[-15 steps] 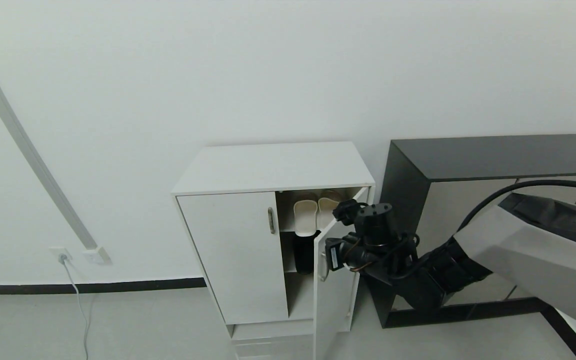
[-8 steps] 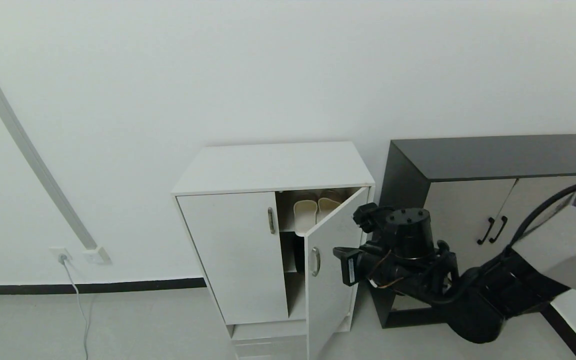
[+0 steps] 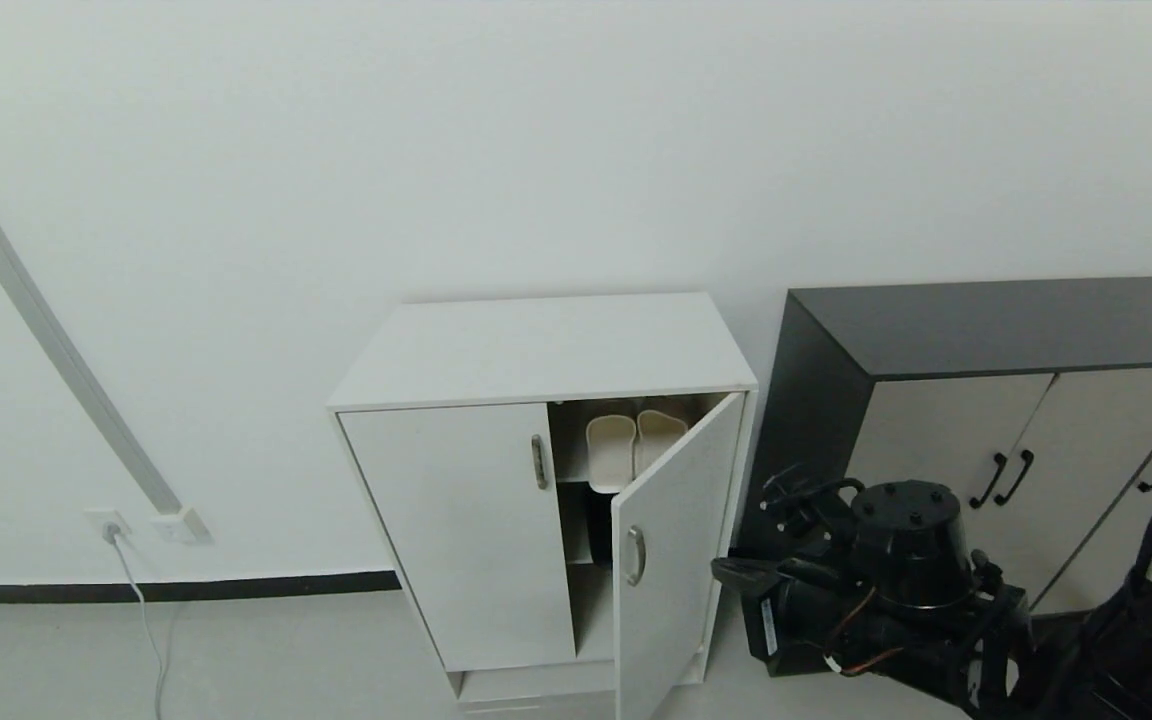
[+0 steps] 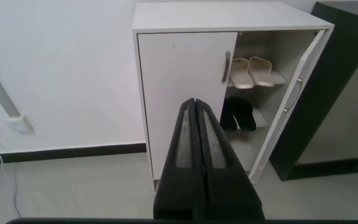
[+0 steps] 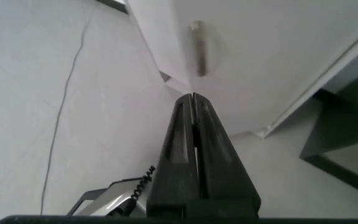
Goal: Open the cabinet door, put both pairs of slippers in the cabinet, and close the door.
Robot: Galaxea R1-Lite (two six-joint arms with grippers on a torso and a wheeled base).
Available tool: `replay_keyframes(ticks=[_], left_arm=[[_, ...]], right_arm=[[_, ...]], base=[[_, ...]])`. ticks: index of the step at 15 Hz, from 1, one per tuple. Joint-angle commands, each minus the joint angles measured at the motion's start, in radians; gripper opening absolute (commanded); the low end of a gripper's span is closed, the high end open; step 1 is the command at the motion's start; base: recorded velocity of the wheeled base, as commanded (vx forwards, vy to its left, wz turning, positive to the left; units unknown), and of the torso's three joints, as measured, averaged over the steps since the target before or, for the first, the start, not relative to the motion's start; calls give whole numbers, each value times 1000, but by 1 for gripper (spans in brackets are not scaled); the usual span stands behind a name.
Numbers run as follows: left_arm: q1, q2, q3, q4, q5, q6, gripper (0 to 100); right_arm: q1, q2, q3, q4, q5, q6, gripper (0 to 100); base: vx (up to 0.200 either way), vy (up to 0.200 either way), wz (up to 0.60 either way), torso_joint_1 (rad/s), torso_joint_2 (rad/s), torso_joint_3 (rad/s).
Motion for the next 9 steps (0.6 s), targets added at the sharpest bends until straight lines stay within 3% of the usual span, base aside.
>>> replay_keyframes(ticks=[1,2,9], left_arm=[[0,0,0,0,0,-2,0],[0,0,0,0,0,-2,0],[0,0,0,0,0,0,0]], right_arm=[[1,18,10,-2,1,1,0],[0,41,-1,-3,1,1,0],[-11,240,-217,-11,-5,2,0]], base=[[200,0,0,12,2,2],[200,0,0,-2,2,2],[0,0,0,0,0,0]])
